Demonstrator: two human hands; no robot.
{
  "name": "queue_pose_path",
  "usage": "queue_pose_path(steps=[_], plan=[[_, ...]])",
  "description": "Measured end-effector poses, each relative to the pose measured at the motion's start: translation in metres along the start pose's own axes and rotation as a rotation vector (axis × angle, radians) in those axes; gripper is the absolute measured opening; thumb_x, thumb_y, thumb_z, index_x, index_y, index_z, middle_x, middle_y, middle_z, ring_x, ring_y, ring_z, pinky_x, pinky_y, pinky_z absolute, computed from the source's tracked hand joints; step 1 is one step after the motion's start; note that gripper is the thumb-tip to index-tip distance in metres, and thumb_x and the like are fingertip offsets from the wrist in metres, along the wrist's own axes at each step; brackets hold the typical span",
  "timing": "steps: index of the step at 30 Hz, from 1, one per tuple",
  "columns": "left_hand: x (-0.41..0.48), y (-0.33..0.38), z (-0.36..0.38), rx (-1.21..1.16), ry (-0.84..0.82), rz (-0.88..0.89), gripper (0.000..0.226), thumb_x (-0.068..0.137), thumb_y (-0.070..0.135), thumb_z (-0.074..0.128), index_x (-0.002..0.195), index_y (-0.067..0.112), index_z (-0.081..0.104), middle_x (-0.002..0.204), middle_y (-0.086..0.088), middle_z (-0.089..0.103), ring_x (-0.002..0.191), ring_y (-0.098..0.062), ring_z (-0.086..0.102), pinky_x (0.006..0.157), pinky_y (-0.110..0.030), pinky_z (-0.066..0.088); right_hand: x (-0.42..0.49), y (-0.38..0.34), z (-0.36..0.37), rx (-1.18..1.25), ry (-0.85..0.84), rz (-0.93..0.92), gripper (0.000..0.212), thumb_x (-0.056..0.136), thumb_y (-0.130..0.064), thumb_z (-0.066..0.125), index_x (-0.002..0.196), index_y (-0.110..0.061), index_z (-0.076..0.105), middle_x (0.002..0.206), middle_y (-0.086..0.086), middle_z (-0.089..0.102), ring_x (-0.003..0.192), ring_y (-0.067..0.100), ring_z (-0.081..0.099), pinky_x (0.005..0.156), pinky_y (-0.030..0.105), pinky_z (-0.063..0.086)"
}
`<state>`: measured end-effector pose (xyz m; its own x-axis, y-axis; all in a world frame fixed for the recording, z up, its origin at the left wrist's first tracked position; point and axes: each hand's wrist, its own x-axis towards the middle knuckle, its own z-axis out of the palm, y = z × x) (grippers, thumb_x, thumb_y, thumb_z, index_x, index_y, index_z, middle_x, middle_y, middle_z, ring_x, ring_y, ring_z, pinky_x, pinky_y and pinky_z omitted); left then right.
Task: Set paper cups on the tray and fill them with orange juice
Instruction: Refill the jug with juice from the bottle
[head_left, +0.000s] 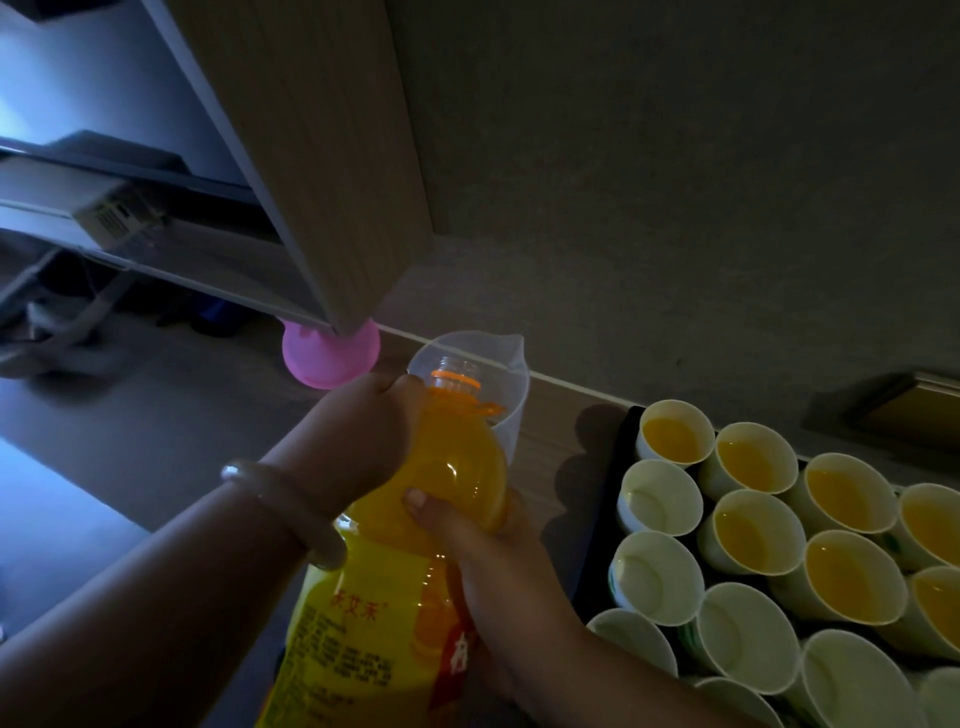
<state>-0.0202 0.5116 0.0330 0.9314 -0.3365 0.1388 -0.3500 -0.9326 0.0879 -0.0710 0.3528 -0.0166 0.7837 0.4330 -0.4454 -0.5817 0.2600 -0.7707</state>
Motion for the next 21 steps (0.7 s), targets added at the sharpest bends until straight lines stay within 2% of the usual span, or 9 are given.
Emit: queue_pose_path(steps=[1, 3, 5, 7, 10, 13, 18, 21], plan=[[0.004, 0.007, -0.005, -0.036, 0.019, 0.025, 0.019, 0.069, -0.013, 0.066, 0.066, 0.005, 0.059, 0.048, -0.004, 0.053, 0.036, -0.011, 0.050, 0.037, -0.014, 0.033, 0.000, 0.000, 0.000, 0.003, 0.004, 0.001, 0.086, 0.042, -0.052, 0.091, 0.118, -0.022, 0.062, 0.106, 0.006, 0.073, 0.097, 0.027, 0.071, 0.088, 0.050, 0.054], [0.002, 0.001, -0.001, 0.010, 0.071, 0.064, 0.009, 0.063, -0.008, 0.064, 0.062, -0.002, 0.059, 0.043, -0.006, 0.052, 0.029, -0.013, 0.049, 0.030, -0.017, 0.034, 0.000, -0.001, 0.000, 0.013, -0.004, -0.006, 0.080, 0.047, -0.048, 0.090, 0.117, -0.020, 0.063, 0.106, 0.007, 0.073, 0.097, 0.028, 0.070, 0.089, 0.051, 0.054], [0.001, 0.006, -0.008, 0.019, 0.046, 0.068, 0.022, 0.054, -0.015, 0.077, 0.062, -0.003, 0.060, 0.043, -0.007, 0.053, 0.029, -0.013, 0.049, 0.031, -0.015, 0.034, 0.000, -0.002, 0.000, 0.019, -0.012, -0.001, 0.077, 0.049, -0.046, 0.089, 0.116, -0.020, 0.064, 0.106, 0.007, 0.073, 0.097, 0.028, 0.070, 0.089, 0.051, 0.054], [0.003, 0.008, -0.009, 0.016, -0.009, 0.013, 0.033, 0.043, -0.019, 0.083, 0.062, -0.004, 0.061, 0.042, -0.007, 0.053, 0.028, -0.012, 0.048, 0.032, -0.009, 0.026, 0.001, -0.001, 0.000, 0.026, -0.002, 0.025, 0.084, 0.046, -0.048, 0.091, 0.119, -0.021, 0.061, 0.108, 0.007, 0.073, 0.098, 0.028, 0.070, 0.088, 0.051, 0.054], [0.001, 0.006, -0.012, -0.016, -0.058, 0.013, 0.034, 0.045, -0.019, 0.084, 0.065, -0.004, 0.061, 0.042, -0.006, 0.053, 0.029, -0.006, 0.041, 0.035, -0.003, 0.016, 0.001, 0.000, 0.001, 0.017, -0.004, 0.051, 0.092, 0.043, -0.054, 0.092, 0.123, -0.025, 0.058, 0.111, 0.005, 0.072, 0.100, 0.027, 0.070, 0.089, 0.051, 0.053], [0.003, 0.008, -0.017, -0.032, -0.059, 0.055, 0.033, 0.049, -0.020, 0.082, 0.065, -0.003, 0.059, 0.042, -0.003, 0.051, 0.037, 0.001, 0.029, 0.035, -0.003, 0.006, 0.000, -0.002, 0.000, 0.009, -0.015, 0.055, 0.086, 0.043, -0.053, 0.090, 0.120, -0.027, 0.059, 0.107, 0.003, 0.073, 0.096, 0.025, 0.071, 0.088, 0.049, 0.054], [0.005, 0.009, -0.023, -0.011, -0.084, 0.111, 0.036, 0.046, -0.022, 0.083, 0.065, -0.004, 0.059, 0.042, -0.005, 0.051, 0.029, -0.009, 0.046, 0.038, -0.002, 0.012, -0.002, -0.005, 0.000, 0.055, -0.041, 0.073, 0.082, 0.049, -0.046, 0.089, 0.121, -0.022, 0.060, 0.107, 0.007, 0.073, 0.096, 0.028, 0.071, 0.087, 0.051, 0.054], [0.006, 0.007, -0.020, 0.017, -0.042, 0.137, 0.038, 0.043, -0.020, 0.085, 0.065, -0.003, 0.059, 0.042, -0.003, 0.051, 0.029, -0.004, 0.039, 0.035, -0.002, 0.012, -0.002, -0.005, 0.000, 0.067, -0.037, 0.076, 0.084, 0.047, -0.047, 0.090, 0.121, -0.022, 0.060, 0.106, 0.007, 0.073, 0.095, 0.028, 0.071, 0.087, 0.050, 0.055]])
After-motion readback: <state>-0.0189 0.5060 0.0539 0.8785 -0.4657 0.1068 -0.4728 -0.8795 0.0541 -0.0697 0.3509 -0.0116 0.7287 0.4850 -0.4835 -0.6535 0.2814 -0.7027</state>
